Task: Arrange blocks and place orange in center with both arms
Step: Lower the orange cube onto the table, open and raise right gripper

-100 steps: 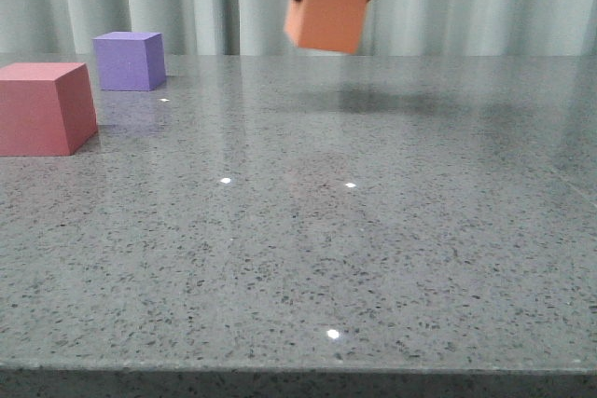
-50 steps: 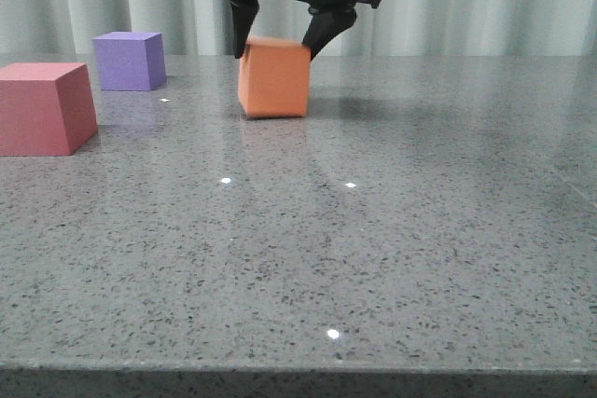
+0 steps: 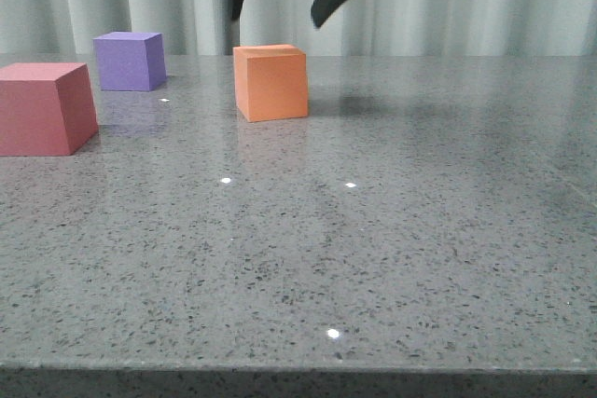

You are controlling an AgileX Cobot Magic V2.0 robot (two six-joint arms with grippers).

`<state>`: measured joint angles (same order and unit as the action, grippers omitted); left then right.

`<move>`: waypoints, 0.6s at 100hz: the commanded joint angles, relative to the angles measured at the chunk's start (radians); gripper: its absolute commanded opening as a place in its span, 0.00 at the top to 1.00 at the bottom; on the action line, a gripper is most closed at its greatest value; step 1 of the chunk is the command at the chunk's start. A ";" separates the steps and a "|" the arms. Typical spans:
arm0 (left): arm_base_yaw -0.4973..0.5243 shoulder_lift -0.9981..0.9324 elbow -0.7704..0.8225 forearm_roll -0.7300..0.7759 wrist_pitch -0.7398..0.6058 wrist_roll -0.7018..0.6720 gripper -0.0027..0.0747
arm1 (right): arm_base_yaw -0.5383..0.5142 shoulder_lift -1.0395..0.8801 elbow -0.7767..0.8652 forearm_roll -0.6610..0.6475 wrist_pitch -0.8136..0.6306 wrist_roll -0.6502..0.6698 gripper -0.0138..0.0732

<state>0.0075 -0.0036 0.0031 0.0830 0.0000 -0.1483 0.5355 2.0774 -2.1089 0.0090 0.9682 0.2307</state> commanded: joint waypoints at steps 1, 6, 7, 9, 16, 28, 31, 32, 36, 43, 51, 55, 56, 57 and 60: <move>0.001 -0.037 0.042 -0.002 -0.082 0.000 0.99 | -0.039 -0.120 -0.041 -0.009 -0.021 -0.038 0.10; 0.001 -0.037 0.042 -0.002 -0.082 0.000 0.99 | -0.070 -0.144 -0.041 -0.009 -0.004 -0.052 0.10; 0.001 -0.037 0.042 -0.002 -0.082 0.000 0.99 | -0.074 -0.148 -0.039 -0.009 0.001 -0.054 0.10; 0.001 -0.037 0.042 -0.002 -0.082 0.000 0.99 | -0.086 -0.158 -0.037 -0.009 0.011 -0.065 0.10; 0.001 -0.037 0.042 -0.002 -0.082 0.000 0.99 | -0.127 -0.197 -0.016 -0.009 0.026 -0.100 0.10; 0.001 -0.037 0.042 -0.002 -0.082 0.000 0.99 | -0.214 -0.283 0.083 -0.009 0.020 -0.108 0.10; 0.001 -0.037 0.042 -0.002 -0.082 0.000 0.99 | -0.237 -0.312 0.117 -0.009 0.016 -0.108 0.10; 0.001 -0.037 0.042 -0.002 -0.082 0.000 0.99 | -0.248 -0.318 0.126 -0.009 0.015 -0.108 0.10; 0.001 -0.037 0.042 -0.002 -0.082 0.000 0.99 | -0.276 -0.358 0.187 -0.009 0.001 -0.108 0.10; 0.001 -0.037 0.042 -0.002 -0.082 0.000 0.99 | -0.333 -0.430 0.305 -0.009 -0.037 -0.108 0.10; 0.001 -0.037 0.042 -0.002 -0.082 0.000 0.99 | -0.399 -0.520 0.446 -0.009 -0.100 -0.108 0.10; 0.001 -0.037 0.042 -0.002 -0.082 0.000 0.99 | -0.430 -0.572 0.522 -0.009 -0.129 -0.108 0.10; 0.001 -0.037 0.042 -0.002 -0.082 0.000 0.99 | -0.435 -0.581 0.547 -0.009 -0.140 -0.108 0.10; 0.001 -0.037 0.042 -0.002 -0.082 0.000 0.99 | -0.440 -0.600 0.559 -0.009 -0.147 -0.108 0.10; 0.001 -0.037 0.042 -0.002 -0.082 0.000 0.99 | -0.465 -0.636 0.607 -0.009 -0.170 -0.108 0.10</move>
<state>0.0075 -0.0036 0.0031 0.0830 0.0000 -0.1483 0.1276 1.5857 -1.5950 0.0086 0.9178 0.1382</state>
